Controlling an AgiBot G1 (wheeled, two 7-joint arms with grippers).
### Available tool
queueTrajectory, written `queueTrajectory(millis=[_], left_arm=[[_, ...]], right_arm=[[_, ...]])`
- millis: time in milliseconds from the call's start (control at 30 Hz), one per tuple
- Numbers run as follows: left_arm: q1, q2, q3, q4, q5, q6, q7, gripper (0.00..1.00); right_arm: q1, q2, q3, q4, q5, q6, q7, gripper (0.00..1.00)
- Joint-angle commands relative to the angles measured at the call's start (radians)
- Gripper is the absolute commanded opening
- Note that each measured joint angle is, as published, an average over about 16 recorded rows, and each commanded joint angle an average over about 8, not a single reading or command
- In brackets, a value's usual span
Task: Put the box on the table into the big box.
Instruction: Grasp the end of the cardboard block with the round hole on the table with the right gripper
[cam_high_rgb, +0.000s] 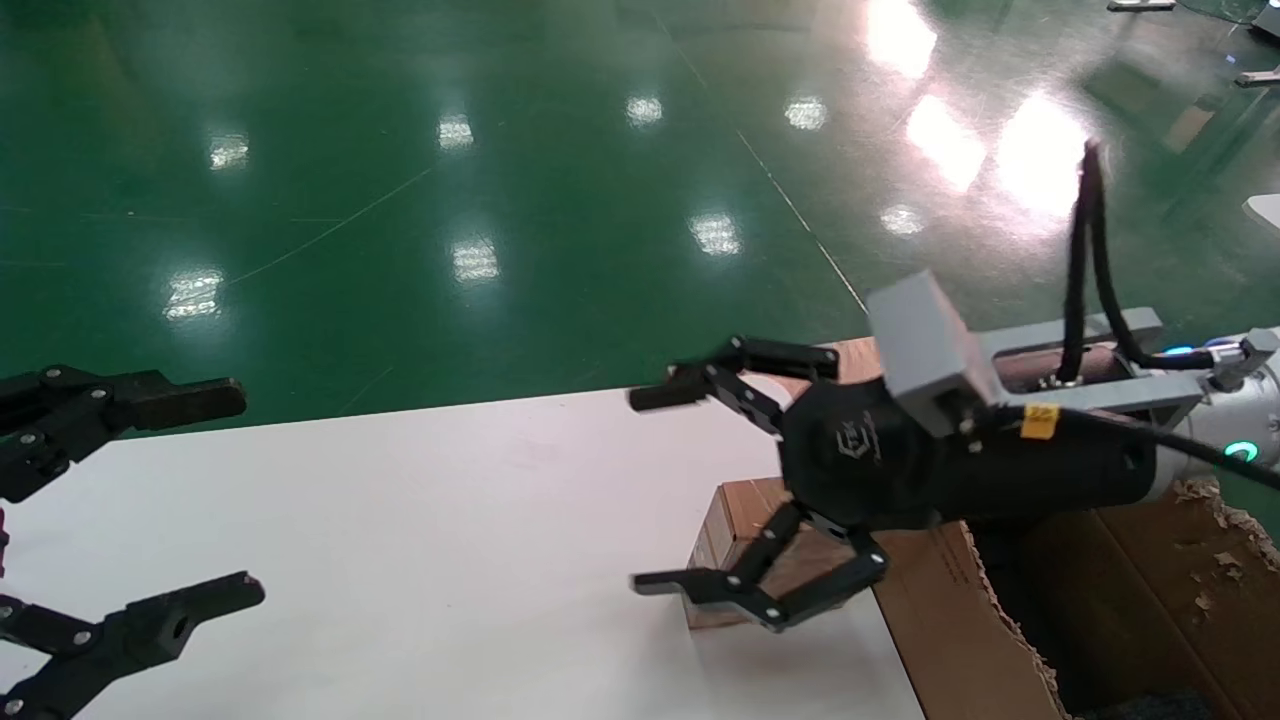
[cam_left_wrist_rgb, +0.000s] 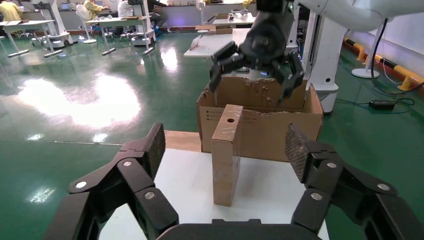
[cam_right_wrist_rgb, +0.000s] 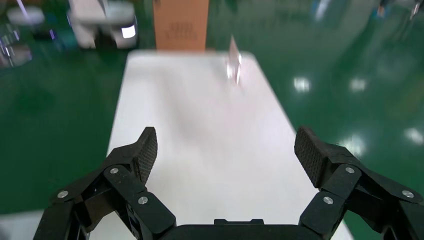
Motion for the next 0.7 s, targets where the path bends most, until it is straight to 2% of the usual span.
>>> queueTrajectory(millis=[33,333,700], left_arm=[[0.000,0.000,0.000,0.000,0.000,0.000,0.000,0.00],[0.000,0.000,0.000,0.000,0.000,0.000,0.000,0.00],[0.000,0.000,0.000,0.000,0.000,0.000,0.000,0.00]], right_arm=[[0.025,0.021,-0.027,-0.005,-0.030,-0.008,0.002,1.00],[0.128,0.045,-0.145,-0.118,-0.090,-0.011,-0.038,1.00],[0.136,0.042,-0.163,-0.110,-0.102,0.001,-0.046,1.00]])
